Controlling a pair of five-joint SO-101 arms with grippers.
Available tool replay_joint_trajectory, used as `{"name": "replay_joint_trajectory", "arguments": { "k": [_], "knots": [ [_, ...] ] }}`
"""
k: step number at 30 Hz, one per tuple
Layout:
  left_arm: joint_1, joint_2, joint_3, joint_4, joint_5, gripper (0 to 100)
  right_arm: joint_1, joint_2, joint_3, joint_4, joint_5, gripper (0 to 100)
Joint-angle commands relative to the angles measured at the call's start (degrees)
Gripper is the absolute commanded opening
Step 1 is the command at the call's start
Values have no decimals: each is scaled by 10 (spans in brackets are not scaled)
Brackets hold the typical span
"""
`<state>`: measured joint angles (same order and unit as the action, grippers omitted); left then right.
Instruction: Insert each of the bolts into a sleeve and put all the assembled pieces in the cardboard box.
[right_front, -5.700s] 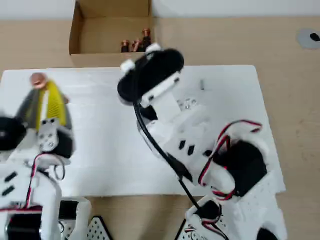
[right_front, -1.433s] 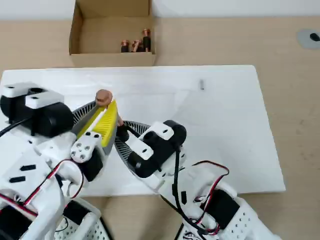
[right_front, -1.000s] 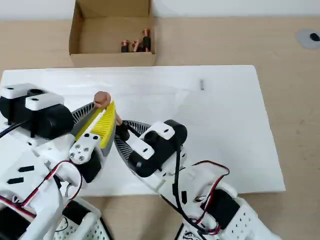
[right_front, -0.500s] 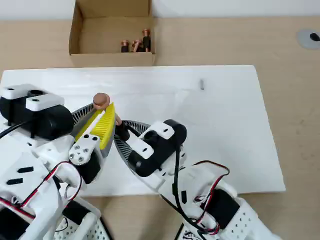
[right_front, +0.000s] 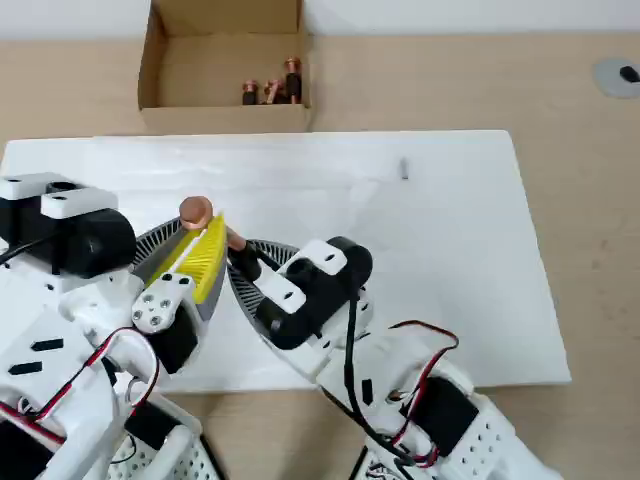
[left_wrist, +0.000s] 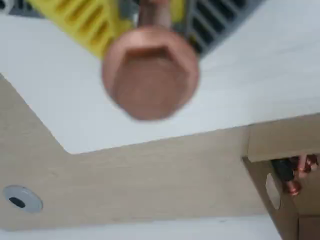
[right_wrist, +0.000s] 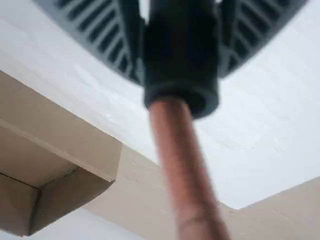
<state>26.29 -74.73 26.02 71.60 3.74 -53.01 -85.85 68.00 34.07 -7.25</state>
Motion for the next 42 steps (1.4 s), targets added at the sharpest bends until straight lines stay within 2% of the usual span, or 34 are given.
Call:
{"name": "replay_joint_trajectory", "arguments": {
  "k": [1,42],
  "knots": [
    [12,5,6,18,11,8,-6,-15,-12,-16,2,9],
    [9,8,-28,39,8,7,-6,-15,11,-16,4,9]
  ]
}}
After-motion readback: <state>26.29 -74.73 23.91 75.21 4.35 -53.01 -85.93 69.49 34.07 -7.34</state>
